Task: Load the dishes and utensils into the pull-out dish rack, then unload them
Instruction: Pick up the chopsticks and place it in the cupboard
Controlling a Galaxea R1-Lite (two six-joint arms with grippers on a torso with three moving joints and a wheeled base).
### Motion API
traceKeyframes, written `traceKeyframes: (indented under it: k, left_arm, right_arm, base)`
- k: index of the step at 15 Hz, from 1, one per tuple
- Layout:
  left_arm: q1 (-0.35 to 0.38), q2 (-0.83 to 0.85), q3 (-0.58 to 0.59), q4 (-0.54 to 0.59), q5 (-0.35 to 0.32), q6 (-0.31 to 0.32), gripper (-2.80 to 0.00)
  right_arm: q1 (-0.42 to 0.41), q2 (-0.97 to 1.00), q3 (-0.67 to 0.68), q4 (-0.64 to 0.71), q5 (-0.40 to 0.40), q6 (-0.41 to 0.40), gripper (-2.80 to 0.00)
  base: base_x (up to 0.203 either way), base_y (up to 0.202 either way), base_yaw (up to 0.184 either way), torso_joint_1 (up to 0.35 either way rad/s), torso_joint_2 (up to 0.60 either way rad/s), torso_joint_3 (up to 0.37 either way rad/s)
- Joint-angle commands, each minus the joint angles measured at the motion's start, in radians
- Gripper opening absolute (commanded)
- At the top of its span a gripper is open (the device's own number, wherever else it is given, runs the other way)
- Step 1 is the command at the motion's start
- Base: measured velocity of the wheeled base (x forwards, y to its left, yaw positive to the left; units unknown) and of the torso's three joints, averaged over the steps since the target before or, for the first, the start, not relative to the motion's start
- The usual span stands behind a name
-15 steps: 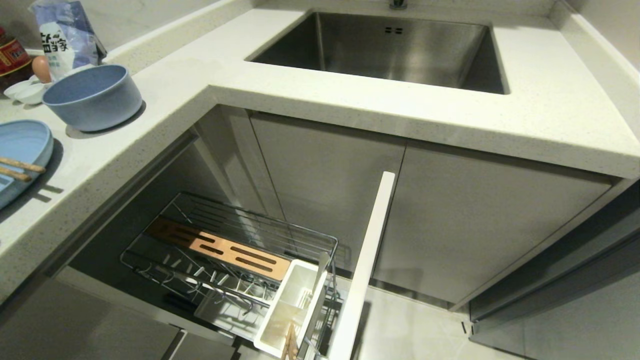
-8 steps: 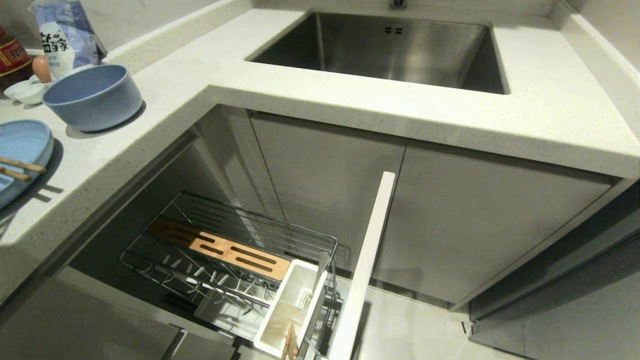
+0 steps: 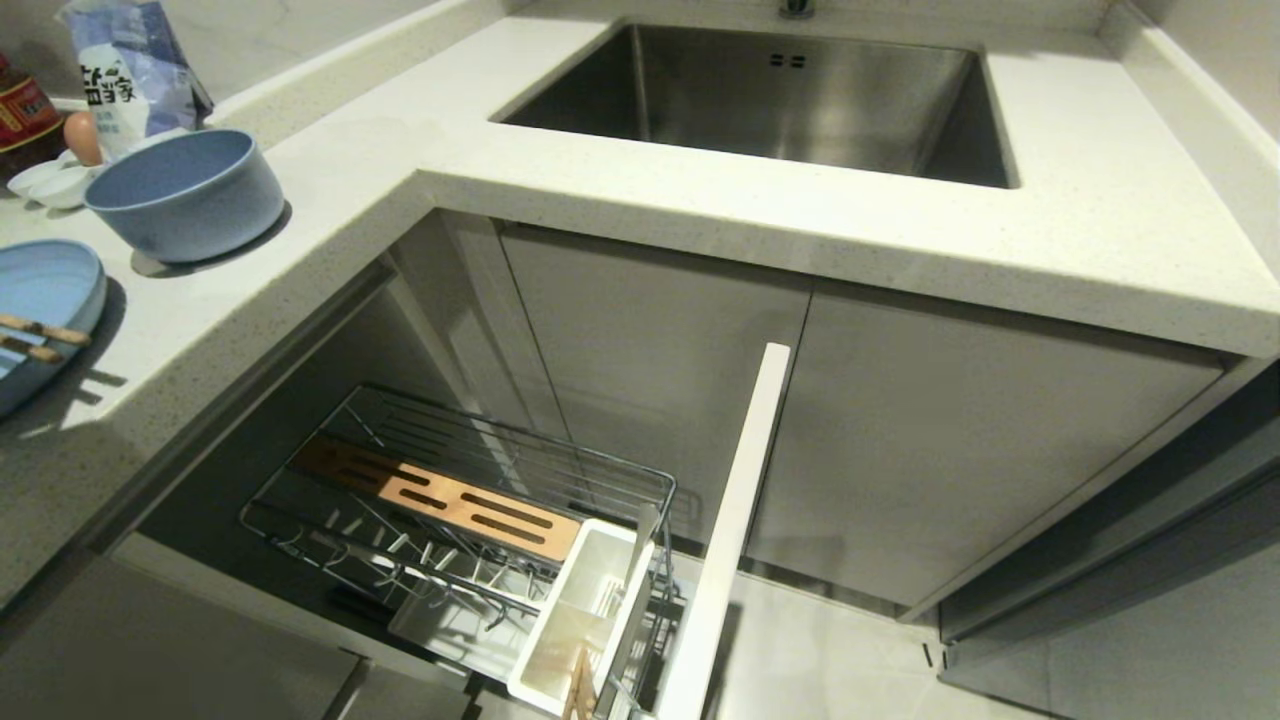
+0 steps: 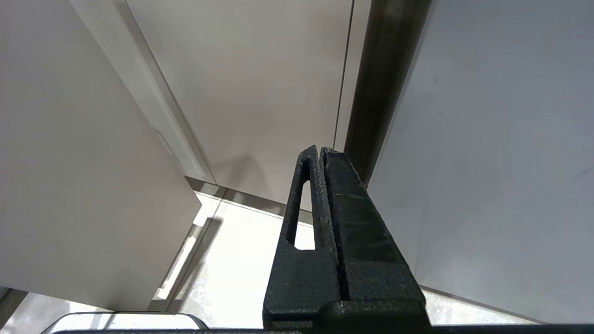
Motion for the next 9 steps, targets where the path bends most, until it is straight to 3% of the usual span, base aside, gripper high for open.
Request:
traceKeyframes:
  k: [1,3,7,8,9]
  left_arm:
    - [0.006,0.026,-0.027,0.055,0.064,-0.011,-2.80]
    - [0.020,0.028,-0.028,0.059,0.115,-0.011,-2.80]
    - [0.115,0.071,-0.023,0.086,0.122,-0.013,-2.80]
    - [0.141,0.070,-0.015,0.088,0.119,-0.018,0.00]
    - [0.152,0.066,0.003,0.088,0.118,-0.057,0.00]
  right_arm:
    - [0.000,-0.001,0.023,-0.001,0.000,0.000,-2.80]
    - [0.000,-0.001,0.023,-0.001,0.000,0.000,-2.80]
    - [0.000,-0.001,0.023,-0.001,0.000,0.000,-2.80]
    - [0.000,-0.001,0.023,-0.001,0.000,0.000,-2.80]
    - [0.000,-0.001,0.023,-0.001,0.000,0.000,-2.80]
  base:
    - [0.000,0.000,0.000,0.000,0.00,0.000]
    - [0.000,0.000,0.000,0.000,0.00,0.000]
    - [0.000,0.000,0.000,0.000,0.00,0.000]
    - [0.000,0.000,0.000,0.000,0.00,0.000]
    - [0.000,0.000,0.000,0.000,0.00,0.000]
